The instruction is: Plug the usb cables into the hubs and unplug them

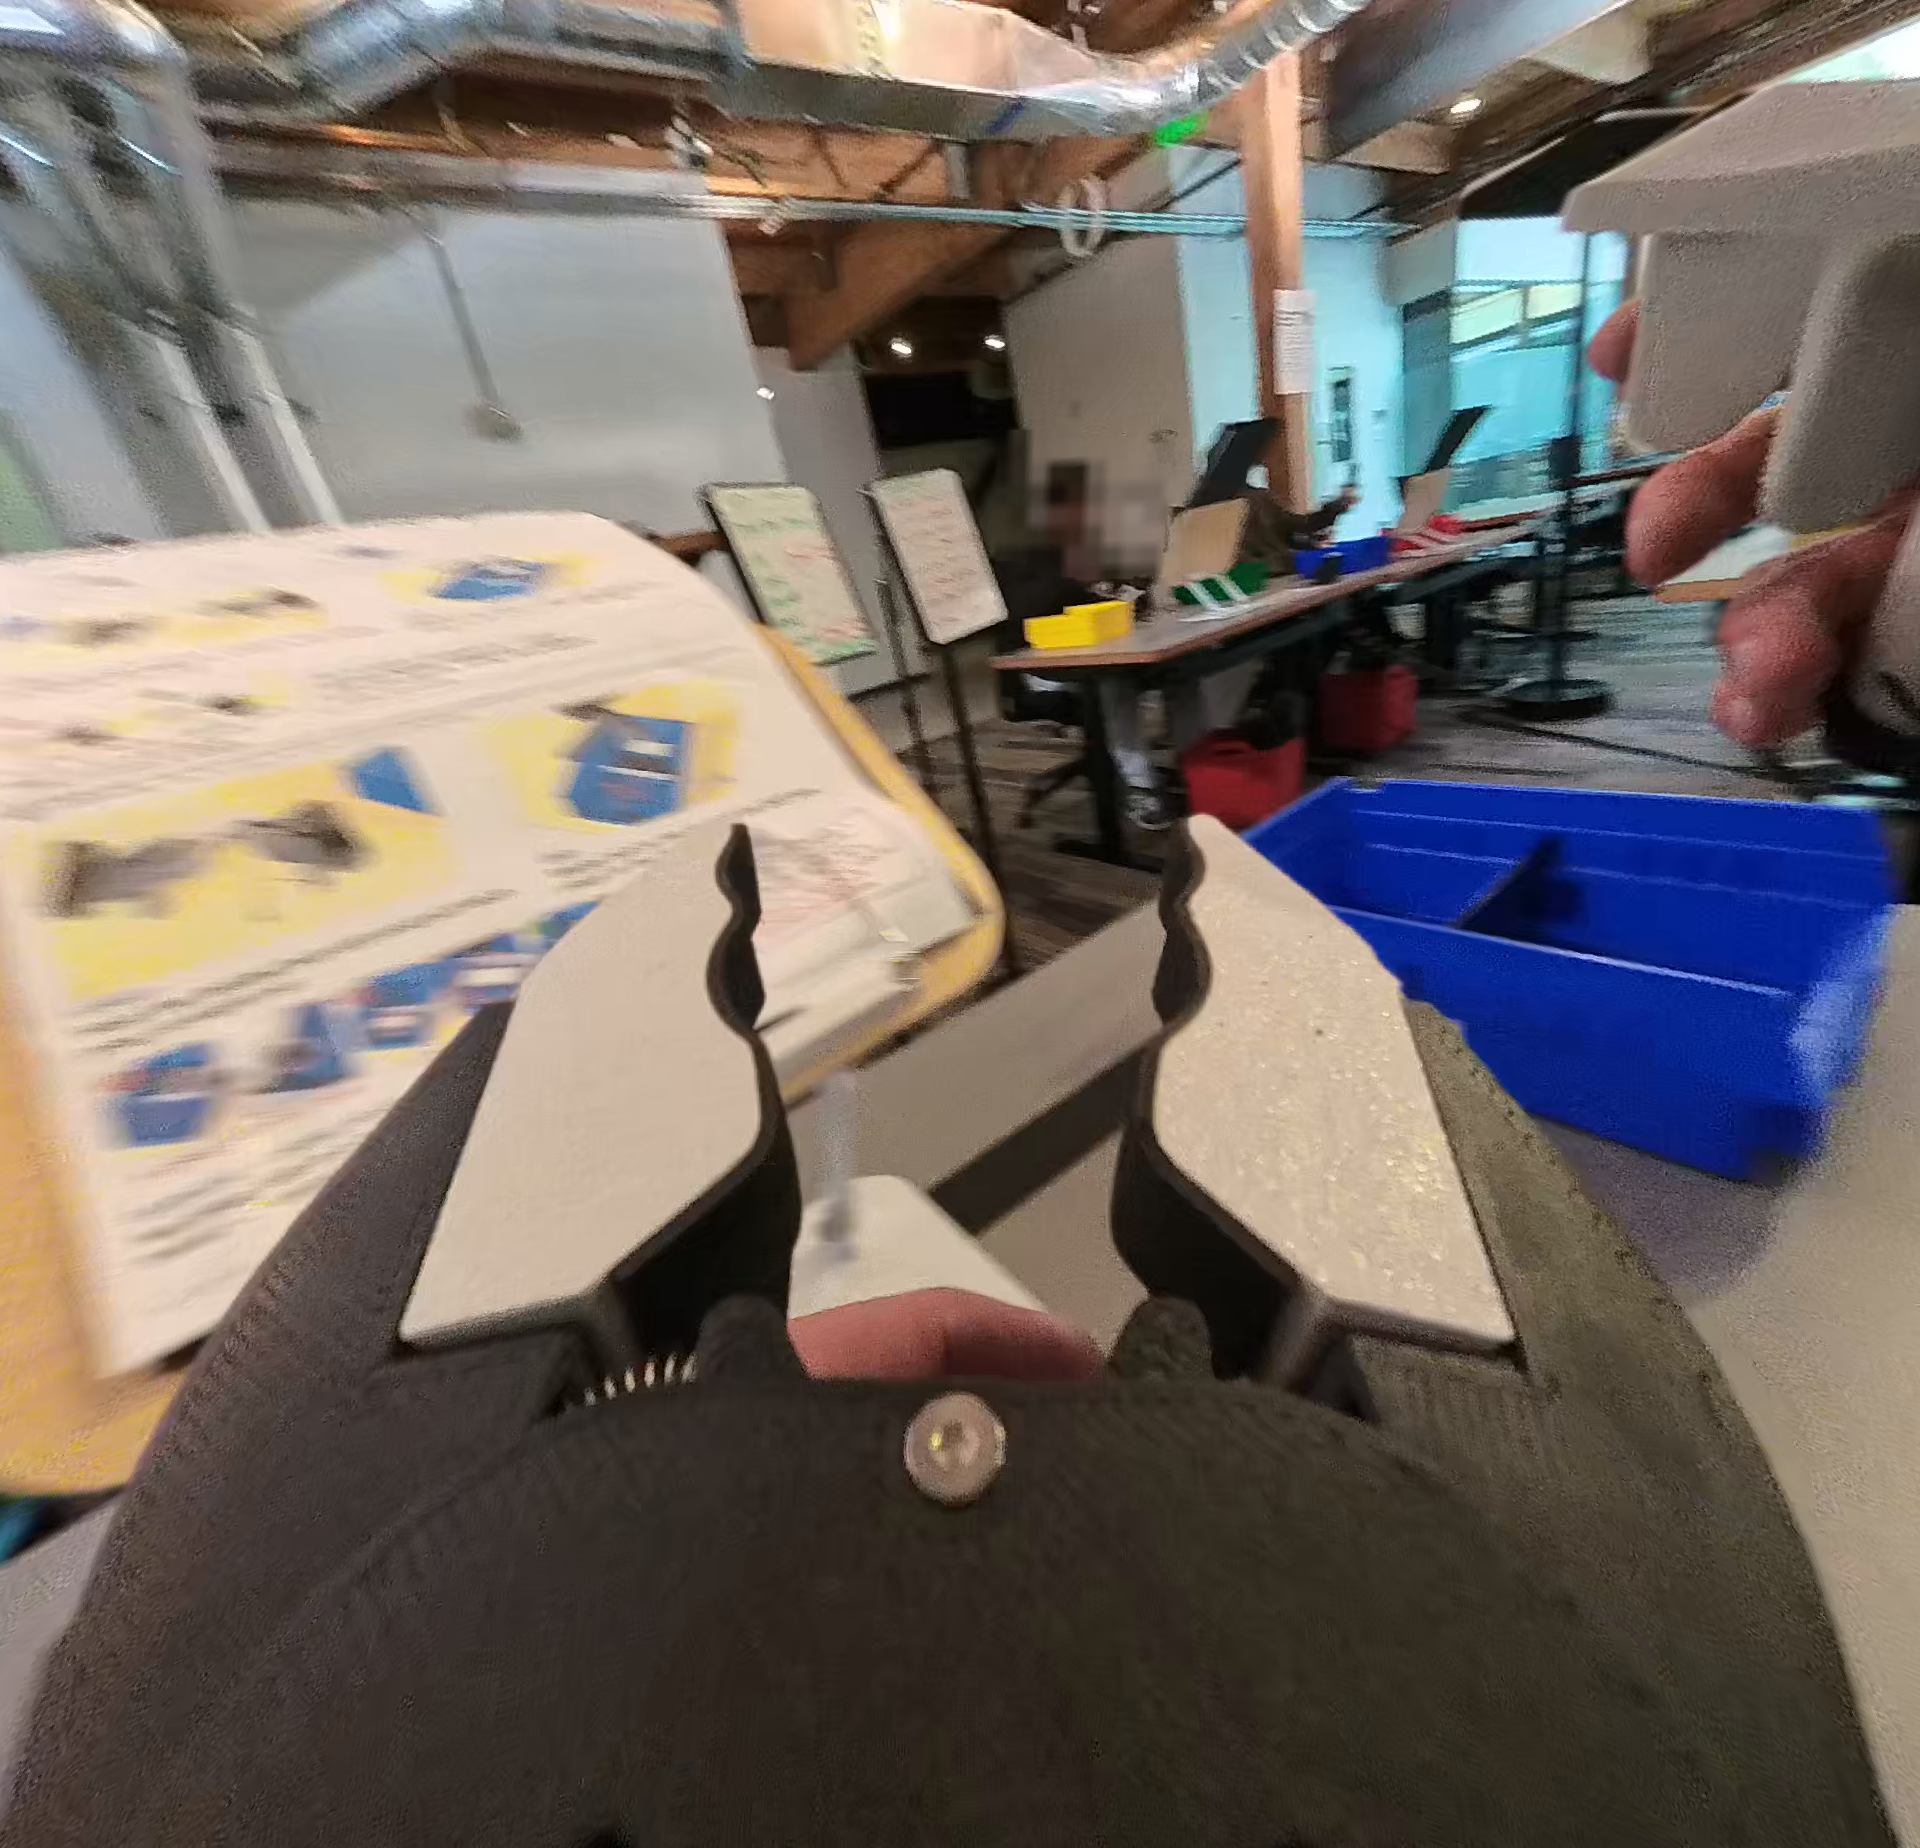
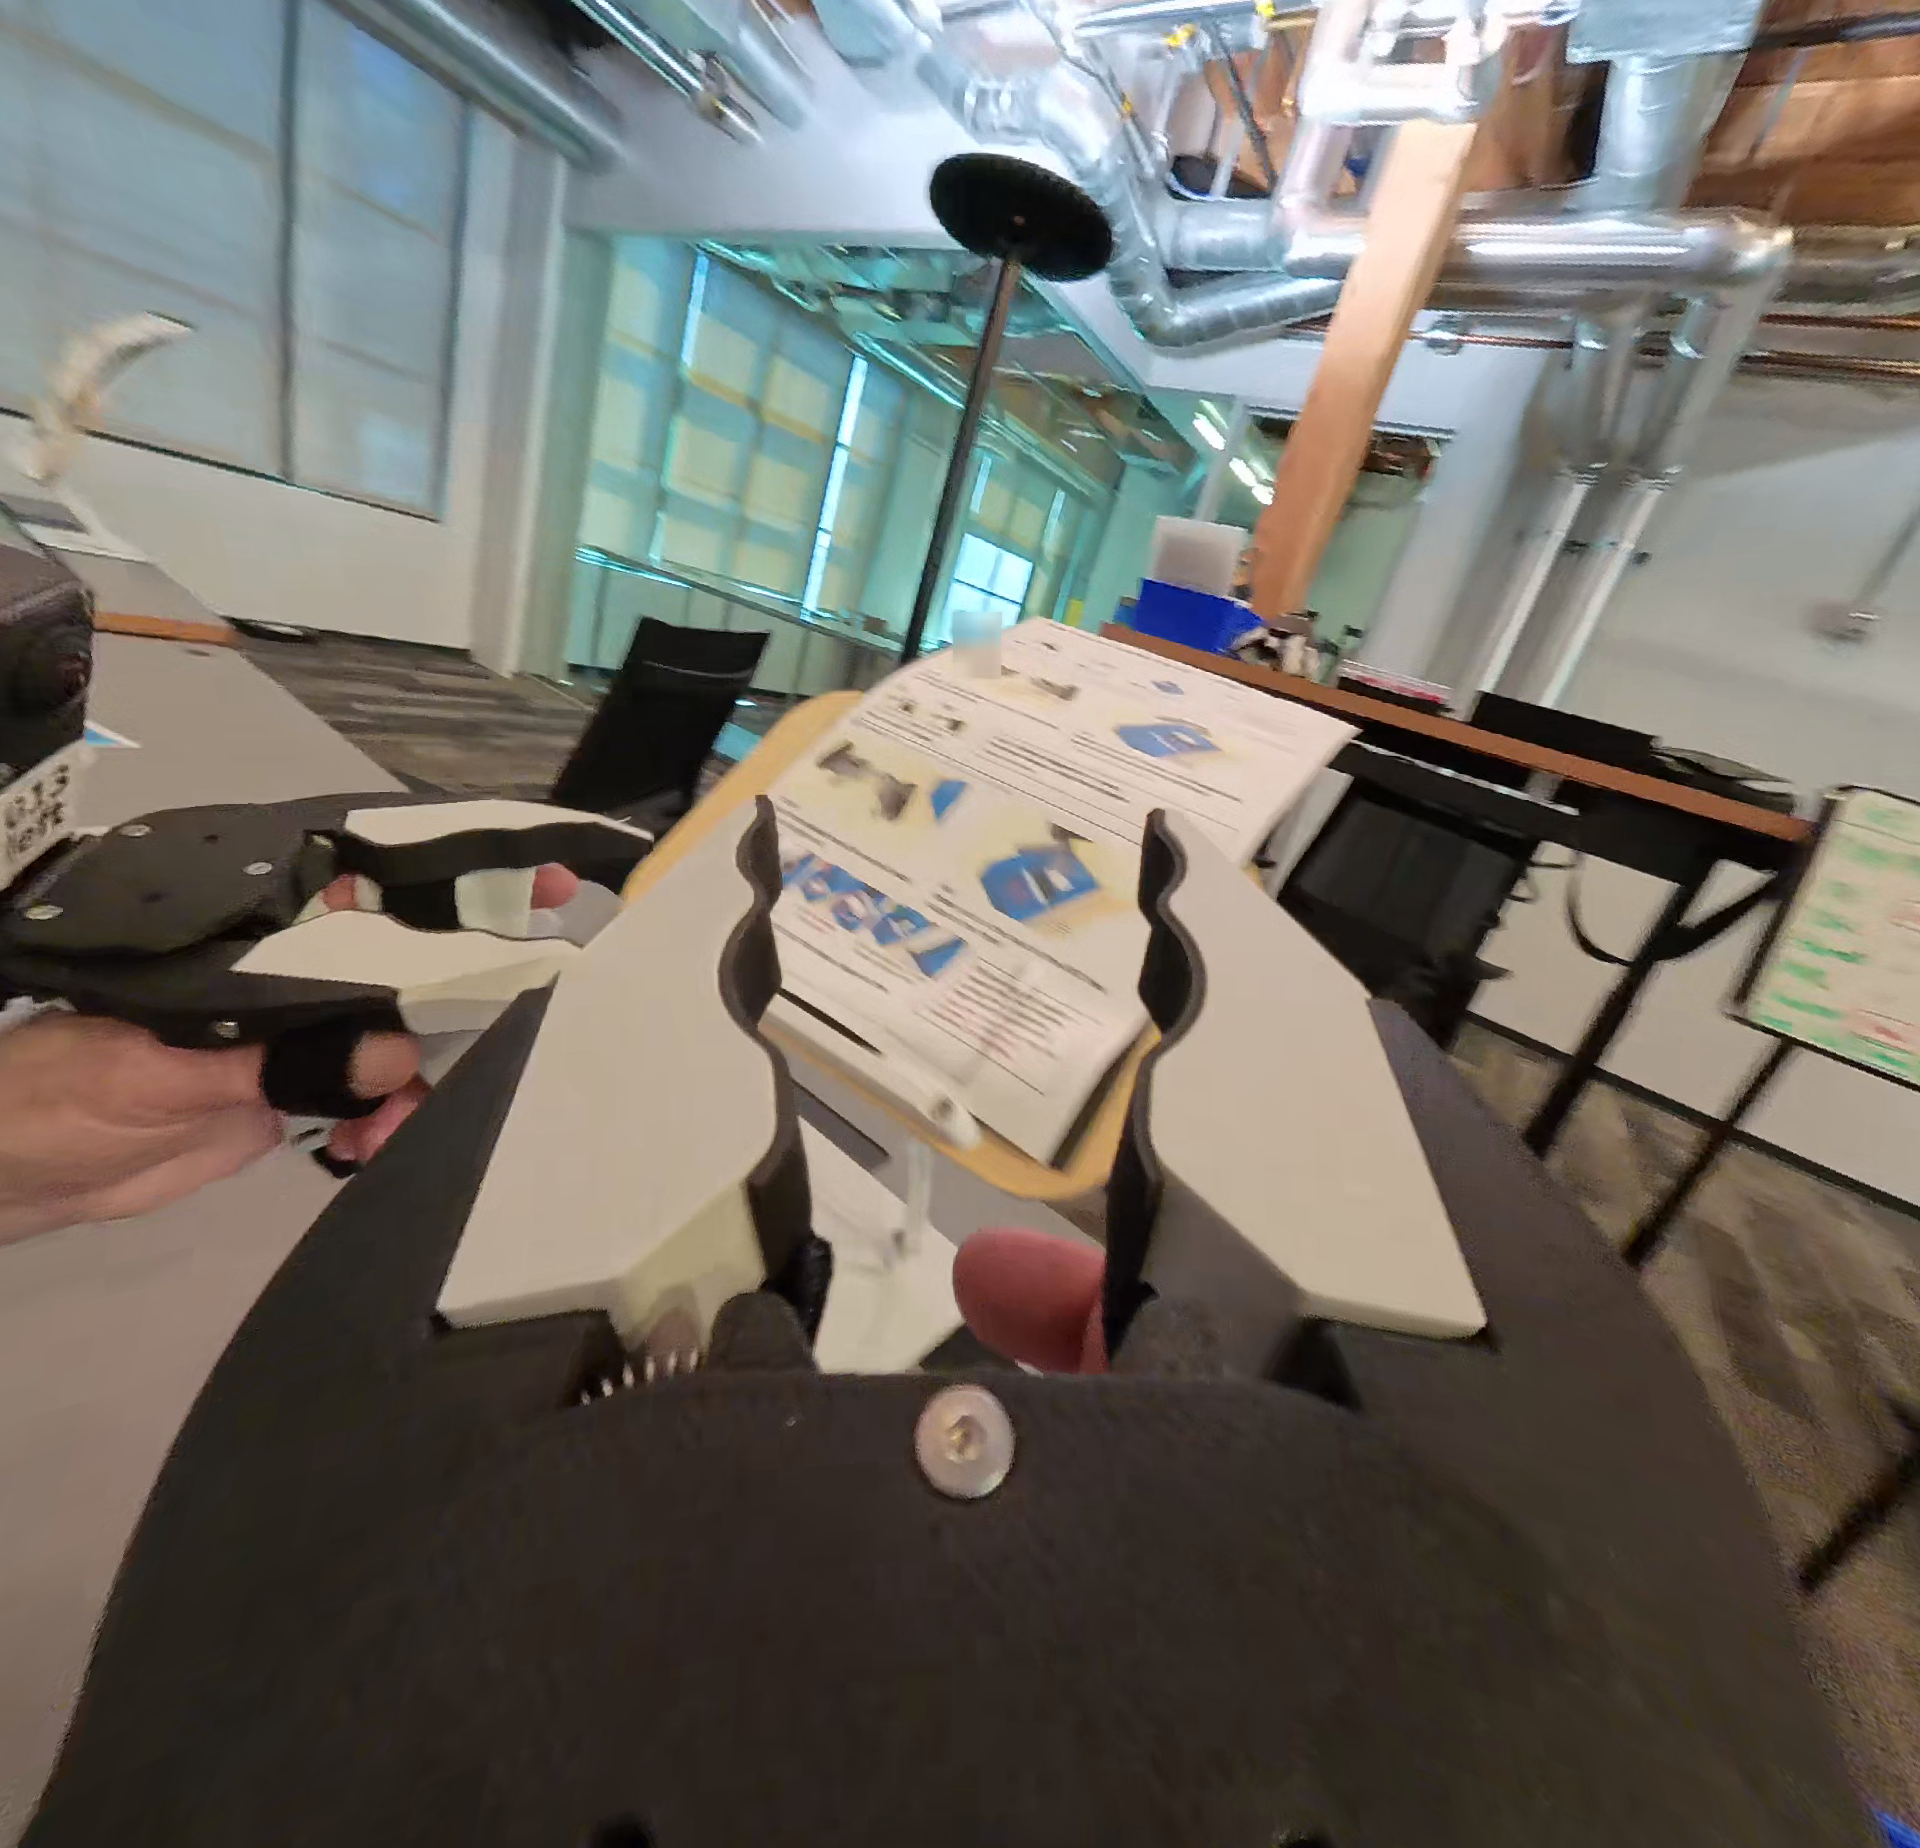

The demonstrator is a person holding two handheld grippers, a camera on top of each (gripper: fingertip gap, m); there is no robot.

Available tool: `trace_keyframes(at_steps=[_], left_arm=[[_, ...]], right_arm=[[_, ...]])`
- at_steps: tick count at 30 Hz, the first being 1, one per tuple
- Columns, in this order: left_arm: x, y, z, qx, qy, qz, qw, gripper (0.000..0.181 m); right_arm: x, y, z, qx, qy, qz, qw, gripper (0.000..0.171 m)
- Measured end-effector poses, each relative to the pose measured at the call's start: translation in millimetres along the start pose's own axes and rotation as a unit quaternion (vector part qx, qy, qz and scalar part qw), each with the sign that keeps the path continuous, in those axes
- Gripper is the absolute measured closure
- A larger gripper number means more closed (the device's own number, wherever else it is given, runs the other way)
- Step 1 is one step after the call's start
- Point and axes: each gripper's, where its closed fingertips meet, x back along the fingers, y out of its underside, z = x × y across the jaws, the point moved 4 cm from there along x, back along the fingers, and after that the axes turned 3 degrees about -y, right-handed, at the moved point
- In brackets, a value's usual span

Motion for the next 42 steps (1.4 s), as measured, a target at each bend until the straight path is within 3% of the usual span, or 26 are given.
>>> trace_keyframes(at_steps=[3, 7, 10, 20, 28, 32, 38, 42], left_arm=[[20, -10, -48, -0.057, -0.042, 0.024, 0.997, 0.109], [46, -19, -94, -0.049, -0.078, 0.059, 0.994, 0.110], [56, -13, -109, -0.056, -0.088, 0.072, 0.992, 0.115], [58, -12, -119, -0.107, -0.065, 0.055, 0.991, 0.114], [66, -38, -111, -0.123, -0.061, 0.062, 0.989, 0.115], [71, -32, -117, -0.158, -0.062, 0.037, 0.985, 0.114], [79, -20, -135, -0.125, -0.063, 0.032, 0.990, 0.115], [83, -16, -137, -0.166, -0.050, 0.014, 0.985, 0.117]], right_arm=[[-28, -9, -13, -0.002, 0.001, 0.035, 0.999, 0.107], [-42, -13, -15, -0.068, -0.004, 0.112, 0.991, 0.112], [-51, -5, -12, -0.081, -0.003, 0.124, 0.989, 0.114], [-51, 28, -11, -0.085, -0.002, 0.149, 0.985, 0.120], [-54, 18, -20, -0.132, -0.029, 0.200, 0.970, 0.122], [-60, 12, -30, -0.163, -0.051, 0.225, 0.959, 0.121], [-88, 11, -58, -0.196, -0.089, 0.239, 0.947, 0.121], [-114, 9, -90, -0.193, -0.134, 0.229, 0.945, 0.119]])
